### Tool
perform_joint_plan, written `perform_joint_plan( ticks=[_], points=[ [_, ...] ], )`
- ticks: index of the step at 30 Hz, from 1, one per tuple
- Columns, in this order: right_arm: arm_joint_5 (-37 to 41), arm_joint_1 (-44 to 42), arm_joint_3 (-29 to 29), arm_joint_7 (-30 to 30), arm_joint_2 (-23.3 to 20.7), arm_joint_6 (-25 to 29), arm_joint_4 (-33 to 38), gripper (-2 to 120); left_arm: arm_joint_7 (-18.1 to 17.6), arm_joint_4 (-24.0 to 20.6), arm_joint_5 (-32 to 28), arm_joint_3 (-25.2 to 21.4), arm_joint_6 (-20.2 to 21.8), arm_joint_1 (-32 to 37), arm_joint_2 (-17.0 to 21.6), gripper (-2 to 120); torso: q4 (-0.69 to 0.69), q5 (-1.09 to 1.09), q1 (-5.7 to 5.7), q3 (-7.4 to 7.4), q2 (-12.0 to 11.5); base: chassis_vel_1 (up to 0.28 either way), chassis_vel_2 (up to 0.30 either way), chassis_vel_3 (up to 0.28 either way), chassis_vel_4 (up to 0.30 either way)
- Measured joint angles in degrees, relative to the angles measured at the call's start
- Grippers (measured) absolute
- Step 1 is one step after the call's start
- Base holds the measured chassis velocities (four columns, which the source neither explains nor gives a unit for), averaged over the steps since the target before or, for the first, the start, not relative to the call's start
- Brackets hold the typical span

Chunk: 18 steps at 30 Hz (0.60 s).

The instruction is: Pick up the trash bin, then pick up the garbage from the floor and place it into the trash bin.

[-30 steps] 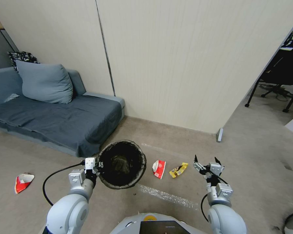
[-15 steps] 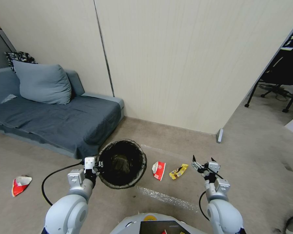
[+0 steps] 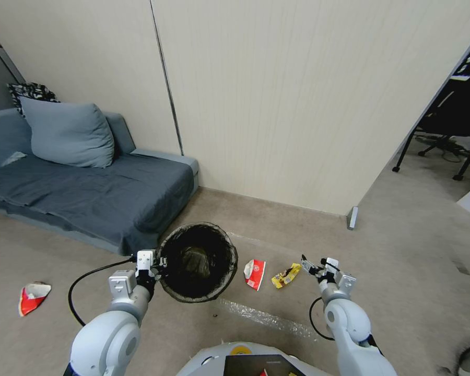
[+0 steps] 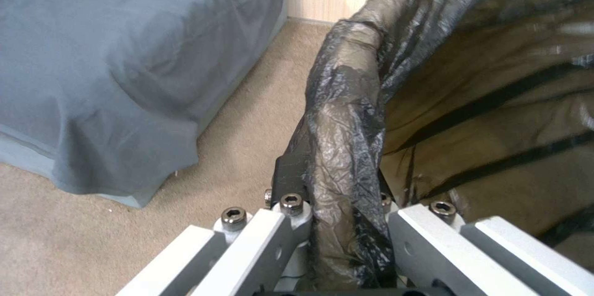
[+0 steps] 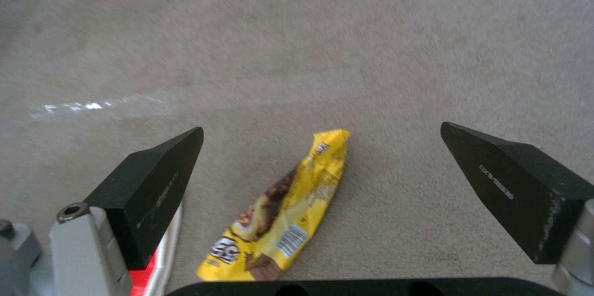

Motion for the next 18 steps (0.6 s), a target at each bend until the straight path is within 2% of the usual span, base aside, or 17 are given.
perform_joint_plan(
  ticks=[2, 3, 4, 5, 8, 18],
  points=[
    [0.76, 0.41, -0.19, 0.32, -0.26, -0.21, -0.72, 100, -0.03, -0.03, -0.02, -0.04, 0.01, 0.06, 0.07, 1, -0.04, -0.04, 0.0, 0.0, 0.0, 0.0, 0.0, 0.0, 0.0],
    [1.79, 1.45, -0.39, 0.75, -0.84, -0.66, -2.86, 100, -0.02, -0.11, -0.09, -0.1, 0.01, 0.18, 0.22, 1, -0.01, -0.06, -0.01, 0.0, 0.0, 0.0, 0.0, 0.0, 0.0],
    [3.05, 2.9, -1.12, 1.33, -1.57, -1.13, -6.21, 100, -0.05, -0.26, -0.2, -0.16, 0.03, 0.34, 0.29, 1, 0.0, 0.04, 0.0, 0.0, 0.0, 0.0, 0.0, 0.0, 0.0],
    [3.79, 3.92, -1.58, 1.61, -2.11, -1.36, -8.54, 100, -0.11, -0.39, -0.21, -0.2, 0.05, 0.34, 0.26, 1, 0.0, -0.03, 0.0, 0.0, 0.0, 0.0, 0.0, 0.0, 0.0],
    [4.39, 5.25, -2.54, 1.63, -2.59, -1.81, -12.02, 100, -0.14, -0.65, -0.35, -0.23, 0.11, 0.35, 0.07, 1, -0.01, 0.0, 0.0, 0.0, 0.0, 0.0, 0.0, 0.0, 0.0],
    [2.03, 8.64, -5.69, 1.52, -1.49, -0.11, -21.06, 100, -0.21, -0.99, -0.35, -0.45, 0.18, 1.04, -0.22, 1, -0.01, -0.02, 0.0, 0.0, 0.0, 0.0, 0.0, 0.0, 0.0]
  ],
)
